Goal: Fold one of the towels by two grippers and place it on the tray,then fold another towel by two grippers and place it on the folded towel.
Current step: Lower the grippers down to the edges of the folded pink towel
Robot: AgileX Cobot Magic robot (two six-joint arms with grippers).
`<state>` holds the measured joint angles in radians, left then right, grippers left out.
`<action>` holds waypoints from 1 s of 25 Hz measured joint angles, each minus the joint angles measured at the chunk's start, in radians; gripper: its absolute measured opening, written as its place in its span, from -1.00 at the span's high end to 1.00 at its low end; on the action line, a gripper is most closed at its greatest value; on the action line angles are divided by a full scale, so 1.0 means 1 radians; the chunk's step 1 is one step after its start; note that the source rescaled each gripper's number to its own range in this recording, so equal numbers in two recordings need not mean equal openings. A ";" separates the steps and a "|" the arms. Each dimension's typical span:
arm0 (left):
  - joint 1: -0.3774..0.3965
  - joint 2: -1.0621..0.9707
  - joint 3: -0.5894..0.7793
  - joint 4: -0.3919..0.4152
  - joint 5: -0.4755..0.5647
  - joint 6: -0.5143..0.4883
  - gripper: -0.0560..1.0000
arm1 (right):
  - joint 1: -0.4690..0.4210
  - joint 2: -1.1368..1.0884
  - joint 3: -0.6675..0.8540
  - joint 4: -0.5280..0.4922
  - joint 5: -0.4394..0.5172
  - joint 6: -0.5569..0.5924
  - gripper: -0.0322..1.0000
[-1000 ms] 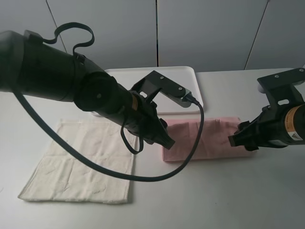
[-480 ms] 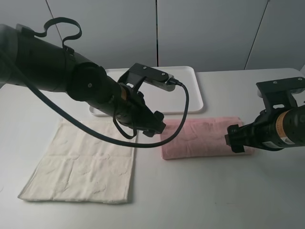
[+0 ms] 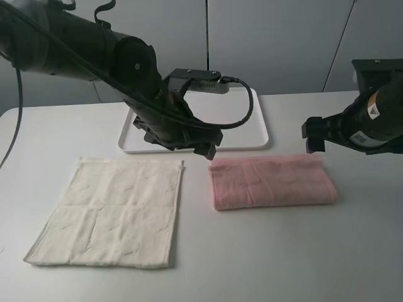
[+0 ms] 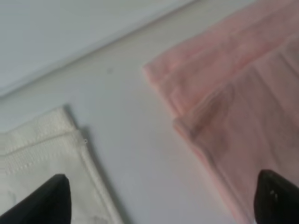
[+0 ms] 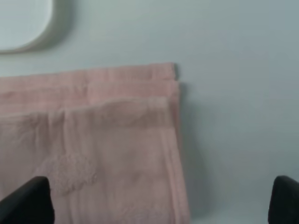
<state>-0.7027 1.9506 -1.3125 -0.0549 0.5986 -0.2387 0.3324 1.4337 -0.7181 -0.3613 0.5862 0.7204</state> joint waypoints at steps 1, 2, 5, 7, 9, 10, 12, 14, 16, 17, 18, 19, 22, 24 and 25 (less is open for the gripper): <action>0.004 0.019 -0.021 -0.002 0.026 -0.002 -1.00 | -0.022 0.012 -0.020 0.058 0.022 -0.070 -1.00; 0.006 0.033 -0.043 -0.005 0.043 -0.005 -1.00 | -0.042 0.027 -0.042 0.115 0.046 -0.144 -1.00; 0.006 0.082 -0.102 -0.035 0.093 0.004 -1.00 | -0.065 0.076 -0.094 0.202 0.117 -0.275 -1.00; 0.006 0.119 -0.144 -0.056 0.139 0.018 -1.00 | -0.065 0.115 -0.114 0.223 0.151 -0.315 -1.00; 0.006 0.161 -0.176 -0.061 0.174 0.024 -1.00 | -0.065 0.149 -0.122 0.232 0.160 -0.328 -1.00; 0.006 0.177 -0.189 -0.065 0.182 0.024 -1.00 | -0.065 0.165 -0.124 0.242 0.164 -0.333 -1.00; 0.006 0.208 -0.213 -0.069 0.200 0.028 -1.00 | -0.065 0.188 -0.124 0.246 0.167 -0.335 -1.00; 0.006 0.233 -0.240 -0.072 0.226 0.028 -1.00 | -0.065 0.208 -0.124 0.248 0.167 -0.339 -1.00; 0.006 0.256 -0.254 -0.073 0.236 0.028 -1.00 | -0.065 0.221 -0.126 0.248 0.167 -0.339 -1.00; 0.006 0.263 -0.256 -0.073 0.236 0.028 -1.00 | -0.065 0.224 -0.126 0.248 0.167 -0.341 -1.00; 0.006 0.269 -0.256 -0.073 0.233 0.026 -1.00 | -0.065 0.228 -0.126 0.248 0.167 -0.343 -1.00; 0.006 0.273 -0.256 -0.071 0.232 0.021 -1.00 | -0.065 0.231 -0.126 0.248 0.165 -0.343 -1.00; 0.006 0.287 -0.256 -0.045 0.228 0.011 -1.00 | -0.065 0.230 -0.126 0.250 0.155 -0.348 -1.00; 0.006 0.295 -0.256 -0.039 0.228 0.006 -1.00 | -0.067 0.230 -0.126 0.250 0.150 -0.348 -1.00; 0.006 0.300 -0.256 -0.038 0.228 0.002 -1.00 | -0.067 0.230 -0.126 0.252 0.147 -0.348 -1.00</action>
<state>-0.6968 2.2506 -1.5684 -0.0925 0.8262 -0.2365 0.2653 1.6640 -0.8437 -0.1097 0.7337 0.3728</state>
